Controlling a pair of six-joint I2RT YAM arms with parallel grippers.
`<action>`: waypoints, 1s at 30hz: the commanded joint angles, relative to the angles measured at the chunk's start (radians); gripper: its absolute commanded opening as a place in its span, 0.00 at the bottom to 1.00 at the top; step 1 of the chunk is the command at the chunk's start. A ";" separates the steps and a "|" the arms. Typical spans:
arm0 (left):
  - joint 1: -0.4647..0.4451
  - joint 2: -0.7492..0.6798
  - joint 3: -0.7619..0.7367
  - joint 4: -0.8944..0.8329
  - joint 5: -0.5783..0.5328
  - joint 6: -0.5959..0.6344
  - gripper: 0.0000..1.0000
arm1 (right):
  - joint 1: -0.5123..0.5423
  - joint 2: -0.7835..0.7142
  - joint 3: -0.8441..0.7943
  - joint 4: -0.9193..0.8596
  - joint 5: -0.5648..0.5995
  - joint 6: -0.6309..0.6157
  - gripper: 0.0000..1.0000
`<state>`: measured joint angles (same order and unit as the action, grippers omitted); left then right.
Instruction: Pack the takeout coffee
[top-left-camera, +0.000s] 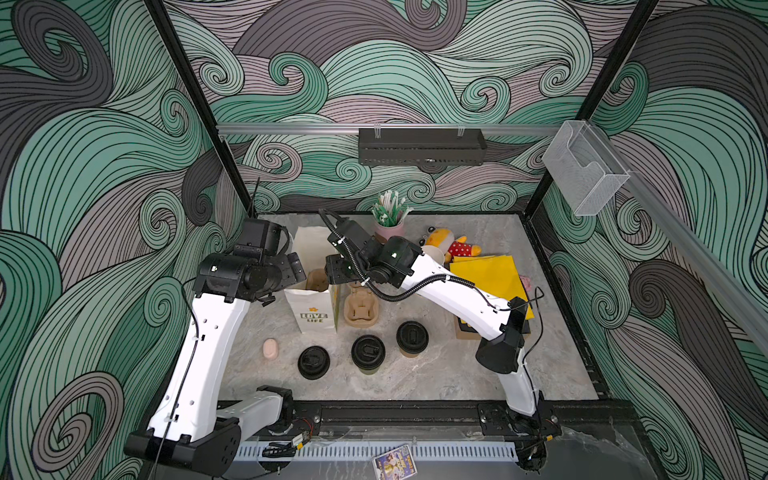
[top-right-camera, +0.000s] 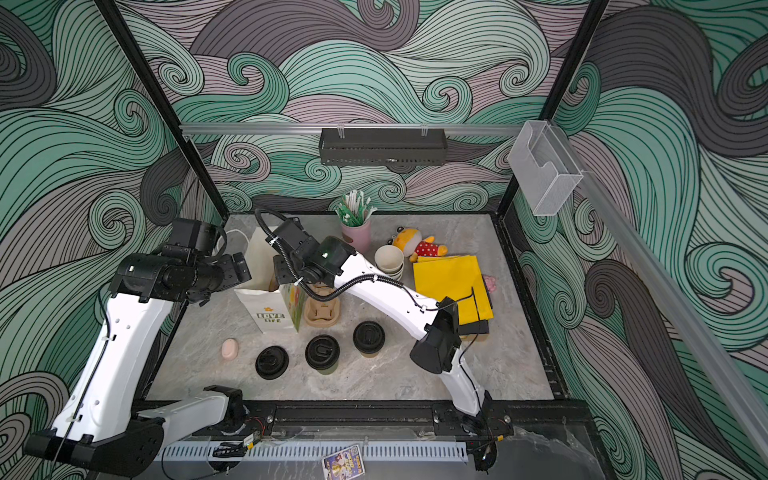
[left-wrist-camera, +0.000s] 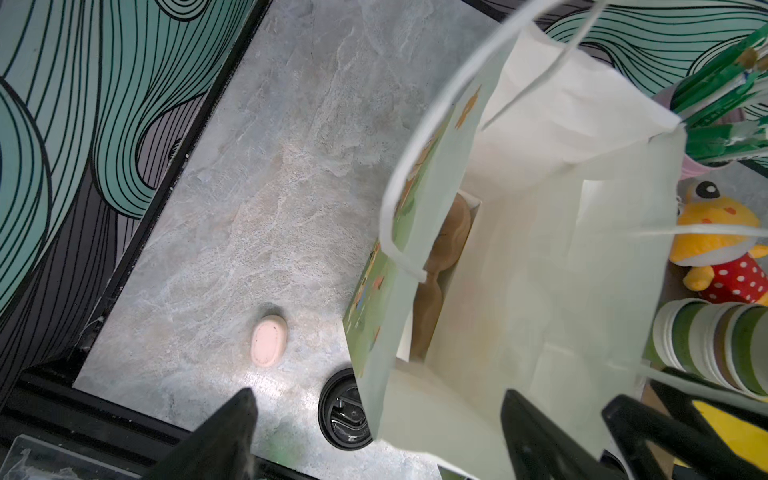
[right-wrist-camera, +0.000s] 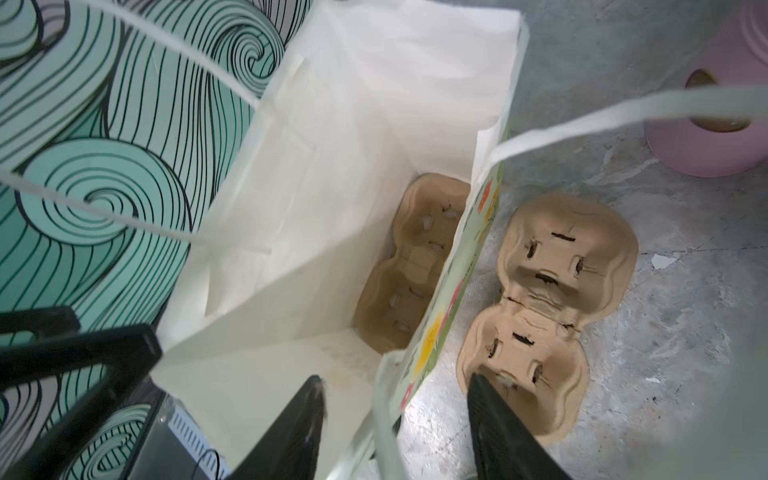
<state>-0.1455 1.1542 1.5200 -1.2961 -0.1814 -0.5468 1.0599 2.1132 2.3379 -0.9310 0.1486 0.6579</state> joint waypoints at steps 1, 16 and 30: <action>0.022 -0.021 -0.024 0.106 0.045 0.019 0.87 | -0.010 0.034 0.048 0.001 0.068 0.039 0.48; 0.035 -0.056 -0.142 0.273 0.118 -0.002 0.71 | -0.075 0.137 0.193 0.001 0.029 0.036 0.06; 0.039 -0.081 -0.088 0.230 0.100 -0.007 0.83 | -0.107 0.131 0.241 -0.001 -0.048 0.010 0.41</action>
<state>-0.1177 1.0950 1.3796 -1.0393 -0.0742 -0.5552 0.9546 2.2776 2.5580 -0.9253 0.1196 0.6743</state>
